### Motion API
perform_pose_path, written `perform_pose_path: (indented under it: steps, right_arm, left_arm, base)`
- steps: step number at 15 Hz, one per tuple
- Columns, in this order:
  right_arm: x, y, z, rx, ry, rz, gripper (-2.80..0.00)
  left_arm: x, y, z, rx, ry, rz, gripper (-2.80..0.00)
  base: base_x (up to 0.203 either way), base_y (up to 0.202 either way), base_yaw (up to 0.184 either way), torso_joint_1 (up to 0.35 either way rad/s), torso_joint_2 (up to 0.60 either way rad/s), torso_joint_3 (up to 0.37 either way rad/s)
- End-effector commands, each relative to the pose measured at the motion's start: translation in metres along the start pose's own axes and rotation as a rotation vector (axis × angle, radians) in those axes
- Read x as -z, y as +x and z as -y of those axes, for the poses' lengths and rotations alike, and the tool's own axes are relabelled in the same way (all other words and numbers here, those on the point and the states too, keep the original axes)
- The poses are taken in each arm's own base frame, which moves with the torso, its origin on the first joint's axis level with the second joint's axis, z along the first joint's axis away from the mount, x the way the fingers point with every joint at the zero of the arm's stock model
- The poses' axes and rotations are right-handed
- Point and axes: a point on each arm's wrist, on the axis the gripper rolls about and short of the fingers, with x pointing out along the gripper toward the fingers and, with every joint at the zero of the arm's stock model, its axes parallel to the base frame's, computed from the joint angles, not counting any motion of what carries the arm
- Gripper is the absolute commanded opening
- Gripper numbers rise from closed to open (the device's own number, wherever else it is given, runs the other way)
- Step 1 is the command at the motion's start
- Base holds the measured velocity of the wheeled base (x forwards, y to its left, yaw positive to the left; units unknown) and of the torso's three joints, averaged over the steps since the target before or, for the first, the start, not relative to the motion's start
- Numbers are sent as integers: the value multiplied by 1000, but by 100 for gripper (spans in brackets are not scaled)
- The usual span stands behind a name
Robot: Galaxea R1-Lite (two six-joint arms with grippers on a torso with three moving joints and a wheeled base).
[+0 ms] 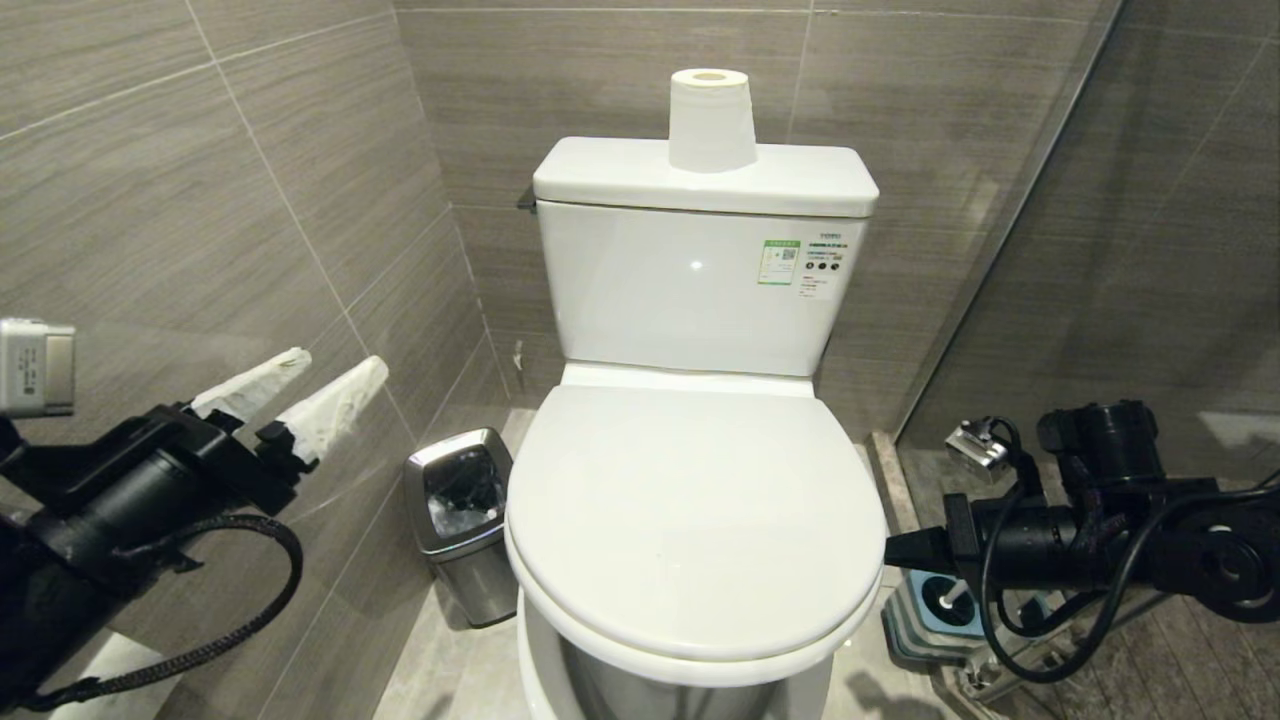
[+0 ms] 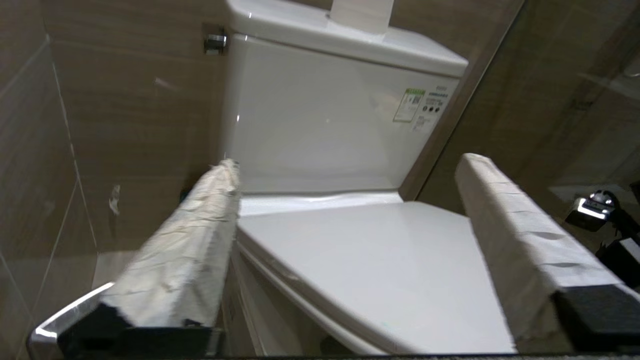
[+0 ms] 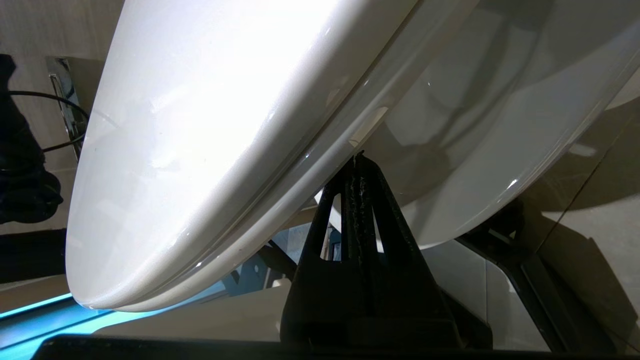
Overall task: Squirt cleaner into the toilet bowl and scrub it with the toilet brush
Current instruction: Use the right hand to fully open the toilet lid
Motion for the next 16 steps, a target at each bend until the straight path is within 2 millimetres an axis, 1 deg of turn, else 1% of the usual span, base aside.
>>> perform_pose_path:
  steps: [1, 6, 7, 9, 11, 14, 16]
  right_arm:
    - [0, 0, -1, -6, -1, 1, -280]
    - [0, -1, -2, 11, -5, 14, -280]
    - [0, -1, -2, 11, -5, 14, -280]
    - [-1, -1, -2, 10, -7, 17, -280]
    - [-2, -2, -2, 4, -20, 30, -280]
    - [-5, -2, -4, -4, -36, 45, -280]
    - [-6, -3, -5, -6, -41, 49, -280]
  left_arm:
    - [-16, -1, 3, 15, 29, 70, -280]
    - [-28, -4, -3, -24, 65, 119, -280]
    - [-32, -7, -4, -33, 76, 135, -280]
    - [-41, -15, -11, -89, 109, 164, -280]
    - [-55, -28, -14, -143, 138, 216, -280]
    - [-76, -48, -2, -158, 126, 281, -280]
    - [-87, -66, 14, -161, 108, 287, -280]
  base:
    - [0, 0, 0, 0, 0, 0]
    - [0, 0, 0, 0, 0, 0]
    - [0, 0, 0, 0, 0, 0]
    - [0, 0, 0, 0, 0, 0]
    - [0, 0, 0, 0, 0, 0]
    - [0, 0, 0, 0, 0, 0]
    - [0, 0, 0, 0, 0, 0]
